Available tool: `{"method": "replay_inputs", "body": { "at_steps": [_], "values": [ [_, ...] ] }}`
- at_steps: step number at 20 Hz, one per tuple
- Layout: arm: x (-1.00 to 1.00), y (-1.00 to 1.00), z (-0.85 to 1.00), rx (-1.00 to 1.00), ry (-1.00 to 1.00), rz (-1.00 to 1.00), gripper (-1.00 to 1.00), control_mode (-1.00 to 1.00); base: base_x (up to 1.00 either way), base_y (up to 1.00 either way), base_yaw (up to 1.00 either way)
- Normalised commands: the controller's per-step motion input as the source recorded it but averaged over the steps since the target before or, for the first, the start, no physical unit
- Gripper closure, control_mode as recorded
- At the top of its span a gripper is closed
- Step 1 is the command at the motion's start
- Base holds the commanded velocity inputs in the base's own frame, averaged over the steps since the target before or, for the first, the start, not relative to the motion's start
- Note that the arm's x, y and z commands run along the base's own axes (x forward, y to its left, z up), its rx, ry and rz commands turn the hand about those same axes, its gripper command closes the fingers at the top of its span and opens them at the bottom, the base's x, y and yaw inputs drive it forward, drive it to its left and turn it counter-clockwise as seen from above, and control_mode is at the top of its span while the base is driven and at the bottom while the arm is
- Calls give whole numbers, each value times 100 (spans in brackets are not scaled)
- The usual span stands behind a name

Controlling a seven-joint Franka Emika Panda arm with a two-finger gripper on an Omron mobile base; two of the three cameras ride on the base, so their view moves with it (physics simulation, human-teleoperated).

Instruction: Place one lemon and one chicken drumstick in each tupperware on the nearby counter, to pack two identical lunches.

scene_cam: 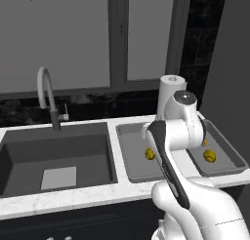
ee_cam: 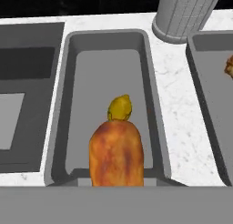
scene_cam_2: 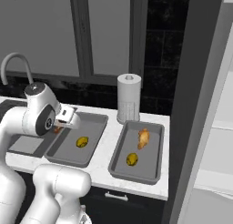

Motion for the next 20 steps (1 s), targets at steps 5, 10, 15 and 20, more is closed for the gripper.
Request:
{"method": "replay_inputs", "body": {
  "at_steps": [5,10,15,20],
  "values": [
    [59,6,-73,15,4,-6,100,-100,0,0,0],
    [87,35,-64,3,0,-8,100,-100,0,0,0],
    [84,57,-38,0,1,-7,-100,-100,0,0,0],
    [12,-7,3,3,5,-1,-100,-100,0,0,0]
  ]
}}
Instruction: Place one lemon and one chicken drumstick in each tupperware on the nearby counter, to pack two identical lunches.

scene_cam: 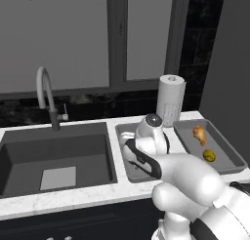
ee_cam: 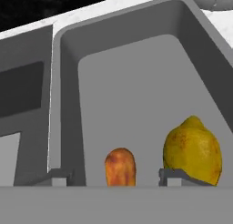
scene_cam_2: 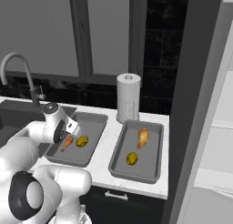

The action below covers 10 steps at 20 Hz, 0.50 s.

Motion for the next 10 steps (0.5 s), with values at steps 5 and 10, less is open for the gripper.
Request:
{"method": "replay_inputs", "body": {
  "at_steps": [5,10],
  "values": [
    [-8,-7,98,7,5,-7,-100,-100,0,0,0],
    [-99,0,100,0,-31,-1,-100,-100,0,0,0]
  ]
}}
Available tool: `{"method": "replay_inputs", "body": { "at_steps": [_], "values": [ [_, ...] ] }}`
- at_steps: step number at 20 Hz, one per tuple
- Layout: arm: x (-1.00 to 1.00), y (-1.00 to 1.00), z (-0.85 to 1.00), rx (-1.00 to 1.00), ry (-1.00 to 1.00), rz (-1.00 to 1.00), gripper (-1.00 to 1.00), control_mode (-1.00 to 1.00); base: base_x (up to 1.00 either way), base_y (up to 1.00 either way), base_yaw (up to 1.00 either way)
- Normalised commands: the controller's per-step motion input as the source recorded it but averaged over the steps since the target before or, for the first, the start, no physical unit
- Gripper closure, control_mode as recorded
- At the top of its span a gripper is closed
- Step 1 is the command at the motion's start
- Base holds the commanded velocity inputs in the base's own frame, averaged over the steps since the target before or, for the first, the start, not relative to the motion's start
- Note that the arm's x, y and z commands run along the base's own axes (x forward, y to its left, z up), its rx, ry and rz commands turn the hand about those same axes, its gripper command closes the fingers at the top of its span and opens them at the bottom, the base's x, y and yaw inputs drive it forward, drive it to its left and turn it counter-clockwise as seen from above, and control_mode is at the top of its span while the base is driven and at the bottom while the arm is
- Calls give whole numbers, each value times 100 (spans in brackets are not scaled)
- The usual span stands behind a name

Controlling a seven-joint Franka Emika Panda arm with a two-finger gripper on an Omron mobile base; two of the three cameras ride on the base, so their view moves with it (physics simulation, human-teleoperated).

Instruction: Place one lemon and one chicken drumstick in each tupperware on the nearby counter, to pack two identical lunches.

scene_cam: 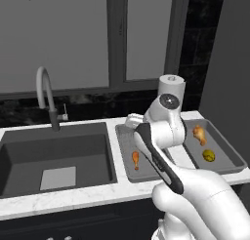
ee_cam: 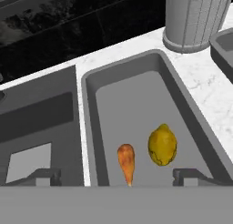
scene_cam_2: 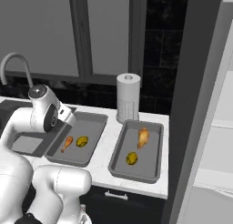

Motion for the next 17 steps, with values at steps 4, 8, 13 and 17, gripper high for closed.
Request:
{"method": "replay_inputs", "body": {
  "at_steps": [4,8,13,17],
  "values": [
    [-100,0,100,0,-37,0,-100,-100,0,0,0],
    [-100,0,100,0,-43,0,-100,-100,0,0,0],
    [-100,0,100,0,-39,0,-100,-100,0,0,0],
    [-100,0,87,-2,-64,0,-100,-100,0,0,0]
  ]
}}
